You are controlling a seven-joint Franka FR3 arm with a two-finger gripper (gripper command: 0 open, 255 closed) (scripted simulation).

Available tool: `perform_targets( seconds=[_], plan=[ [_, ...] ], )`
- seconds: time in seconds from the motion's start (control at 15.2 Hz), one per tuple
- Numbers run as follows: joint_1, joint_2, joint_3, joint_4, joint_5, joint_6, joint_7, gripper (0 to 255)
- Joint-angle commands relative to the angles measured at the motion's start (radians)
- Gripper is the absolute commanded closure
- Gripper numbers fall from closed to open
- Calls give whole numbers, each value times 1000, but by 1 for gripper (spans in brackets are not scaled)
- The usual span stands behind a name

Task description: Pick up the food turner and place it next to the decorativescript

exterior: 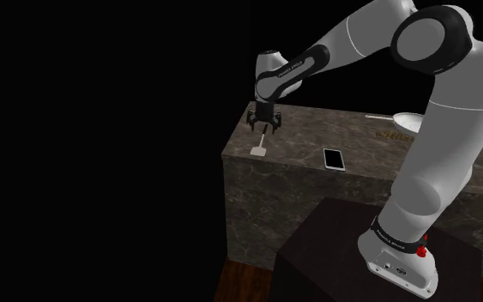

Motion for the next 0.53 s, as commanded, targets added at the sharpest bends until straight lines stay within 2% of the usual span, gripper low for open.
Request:
perform_targets(
  seconds=[0.0,0.46],
  plan=[
    [-1,17,-2,-6,-4,23,3,0],
    [-1,37,-4,-16,-9,54,7,0]
  ],
)
